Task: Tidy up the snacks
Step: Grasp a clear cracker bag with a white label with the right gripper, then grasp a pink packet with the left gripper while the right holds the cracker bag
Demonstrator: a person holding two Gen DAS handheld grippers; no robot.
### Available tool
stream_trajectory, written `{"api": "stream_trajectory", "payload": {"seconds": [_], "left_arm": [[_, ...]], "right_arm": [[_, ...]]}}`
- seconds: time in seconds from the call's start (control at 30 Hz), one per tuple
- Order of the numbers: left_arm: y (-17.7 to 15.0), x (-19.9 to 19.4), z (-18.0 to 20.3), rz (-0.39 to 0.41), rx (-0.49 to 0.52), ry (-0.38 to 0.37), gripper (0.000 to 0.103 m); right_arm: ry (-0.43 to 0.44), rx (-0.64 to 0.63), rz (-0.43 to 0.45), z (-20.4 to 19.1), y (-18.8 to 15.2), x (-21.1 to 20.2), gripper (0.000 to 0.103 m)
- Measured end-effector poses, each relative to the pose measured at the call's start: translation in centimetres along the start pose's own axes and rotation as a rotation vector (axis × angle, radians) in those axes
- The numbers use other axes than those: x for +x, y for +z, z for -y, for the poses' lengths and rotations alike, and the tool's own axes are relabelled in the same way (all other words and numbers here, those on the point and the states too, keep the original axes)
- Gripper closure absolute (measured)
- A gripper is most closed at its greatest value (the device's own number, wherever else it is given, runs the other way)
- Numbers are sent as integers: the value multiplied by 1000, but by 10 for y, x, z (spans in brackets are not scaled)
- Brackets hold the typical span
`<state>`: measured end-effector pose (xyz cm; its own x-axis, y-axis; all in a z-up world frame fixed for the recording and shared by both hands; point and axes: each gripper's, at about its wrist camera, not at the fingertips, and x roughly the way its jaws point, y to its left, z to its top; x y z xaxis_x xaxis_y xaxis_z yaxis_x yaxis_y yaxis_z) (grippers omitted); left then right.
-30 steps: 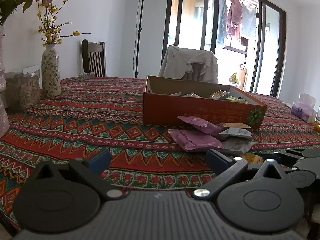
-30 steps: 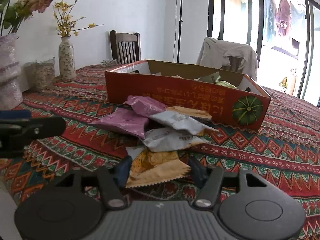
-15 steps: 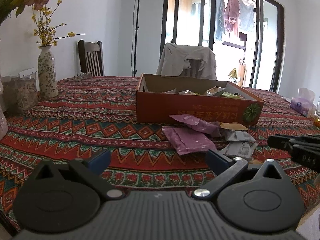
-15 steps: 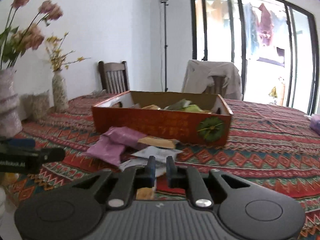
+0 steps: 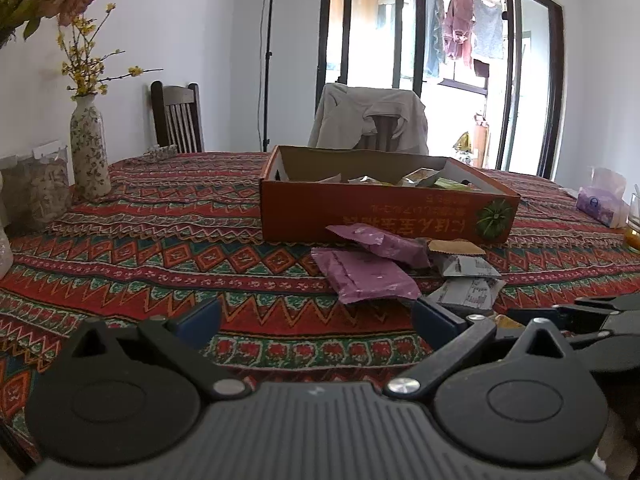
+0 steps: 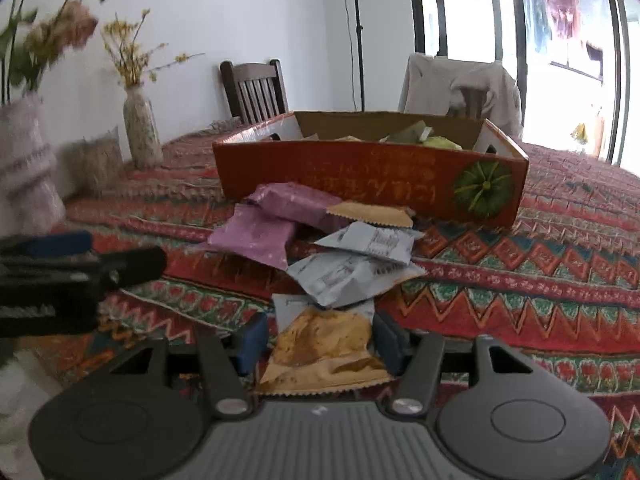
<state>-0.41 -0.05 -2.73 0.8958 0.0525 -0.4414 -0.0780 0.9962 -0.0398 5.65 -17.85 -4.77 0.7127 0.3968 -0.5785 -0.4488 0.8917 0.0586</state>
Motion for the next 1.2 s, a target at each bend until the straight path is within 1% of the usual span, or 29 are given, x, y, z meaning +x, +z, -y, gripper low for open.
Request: {"api": "stream_trajectory", "payload": {"seconds": [0.03,0.07,0.17,0.27,0.37,0.5,0.67,0.87,1.07,1.2], "left_arm": [[0,0,-2,0,-6,3,0],[0,0,-4,-1,-11,6,0],[0,-1,-6,-3,-21,6,0],[0,-1,-6,-1,-21,2,0],[0,-2,-5,3,-22,0,0],[1,-5,-5,7,-21,0,0],[1,-6,-2,4,-23,-4,0],[2,-3,9,-8,-4,-26,0],[4,5,29,-30,30,-58,0],[8,14,42,-43,55,-55,0]], "right_arm": [[-23,-25,0,-5,0,1,47],[-23,-35,4,-7,-1,0,52],[-26,-92,14,-13,-4,-6,58],[-12,-109,22,-13,-8,-13,61],[10,-96,45,-10,-9,-22,61],[12,-71,120,-3,-5,-41,61],[-40,-11,207,15,1,-61,61],[-102,49,212,42,-1,-64,61],[-122,87,214,59,-4,-61,61],[-131,105,211,66,-8,-59,61]]}}
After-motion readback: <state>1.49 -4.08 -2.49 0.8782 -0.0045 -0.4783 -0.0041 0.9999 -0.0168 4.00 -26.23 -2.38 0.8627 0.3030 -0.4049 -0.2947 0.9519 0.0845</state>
